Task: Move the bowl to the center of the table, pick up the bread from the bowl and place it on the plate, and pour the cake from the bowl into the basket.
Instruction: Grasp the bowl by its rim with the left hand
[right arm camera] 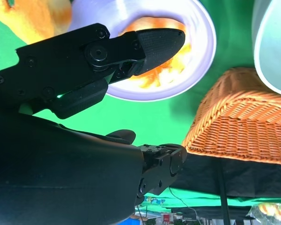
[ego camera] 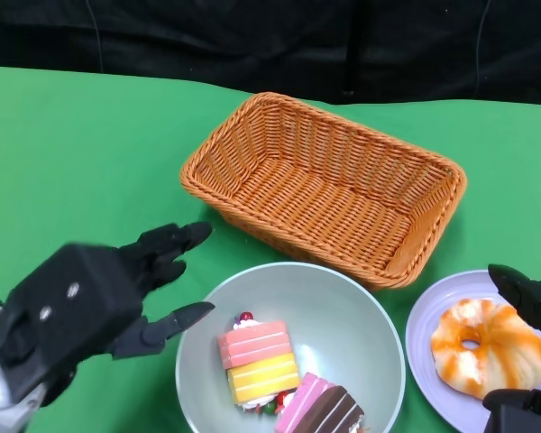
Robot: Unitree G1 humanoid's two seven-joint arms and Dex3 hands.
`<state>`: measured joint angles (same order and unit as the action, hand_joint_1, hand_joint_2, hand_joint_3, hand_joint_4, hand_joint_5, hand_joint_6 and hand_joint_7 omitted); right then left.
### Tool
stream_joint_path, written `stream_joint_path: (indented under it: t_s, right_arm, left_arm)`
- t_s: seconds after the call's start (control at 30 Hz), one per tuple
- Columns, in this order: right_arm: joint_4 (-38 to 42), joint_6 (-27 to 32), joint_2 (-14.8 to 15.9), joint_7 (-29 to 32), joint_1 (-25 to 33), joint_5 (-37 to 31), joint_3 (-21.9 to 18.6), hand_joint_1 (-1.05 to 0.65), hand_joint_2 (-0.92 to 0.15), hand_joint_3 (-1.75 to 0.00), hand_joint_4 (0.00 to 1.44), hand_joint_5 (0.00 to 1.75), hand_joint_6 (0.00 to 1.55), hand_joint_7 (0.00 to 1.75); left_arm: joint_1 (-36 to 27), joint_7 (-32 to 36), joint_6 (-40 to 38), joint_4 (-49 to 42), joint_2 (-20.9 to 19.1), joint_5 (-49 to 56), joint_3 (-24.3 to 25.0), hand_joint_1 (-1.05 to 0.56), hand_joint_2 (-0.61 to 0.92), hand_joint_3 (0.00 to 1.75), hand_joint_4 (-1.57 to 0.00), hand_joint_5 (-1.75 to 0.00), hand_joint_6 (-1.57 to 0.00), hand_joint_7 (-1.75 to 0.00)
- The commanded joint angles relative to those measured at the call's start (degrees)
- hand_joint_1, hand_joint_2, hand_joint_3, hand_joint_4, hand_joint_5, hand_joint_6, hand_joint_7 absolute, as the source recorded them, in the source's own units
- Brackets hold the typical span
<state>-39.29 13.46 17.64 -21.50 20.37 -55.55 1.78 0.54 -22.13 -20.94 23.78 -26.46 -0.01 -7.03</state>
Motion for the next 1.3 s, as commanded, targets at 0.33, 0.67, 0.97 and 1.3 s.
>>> stream_joint_path:
  t_s: [0.33, 0.67, 0.97, 1.3]
  right_arm:
    - [-2.5, -0.7, -1.3, 1.8, 0.7, 2.4, -0.6, -0.76, -0.92, -0.21, 0.00, 0.42, 0.08, 0.01]
    - [-3.6, -1.1, -2.2, 2.9, 1.3, 4.0, -1.0, -0.74, -0.92, -0.22, 0.00, 0.45, 0.10, 0.01]
    - [-3.8, -0.6, -3.0, 3.2, 1.4, 3.4, -0.8, -0.73, -0.92, -0.25, 0.00, 0.47, 0.10, 0.01]
    - [-7.6, 1.3, -4.0, 0.9, 1.4, 3.8, -1.0, -0.72, -0.92, -0.31, 0.00, 0.45, 0.10, 0.01]
  left_arm:
    - [-1.3, -3.1, 60.2, -14.9, -13.9, 9.3, 6.3, -0.26, 0.81, 0.01, -0.24, -0.64, -0.49, -0.08]
    - [4.3, 0.8, 85.9, -27.1, -13.8, 20.5, 5.8, -0.38, 0.71, 0.01, -0.31, -0.75, -0.61, -0.12]
    - [6.7, 8.8, 97.9, -33.1, -7.8, 36.1, 7.1, -0.34, 0.81, 0.04, -0.45, -0.76, -0.71, -0.15]
    - [11.6, 17.2, 100.8, -32.9, -4.9, 56.5, 5.1, -0.50, 0.88, 0.02, -0.44, -0.68, -0.73, -0.08]
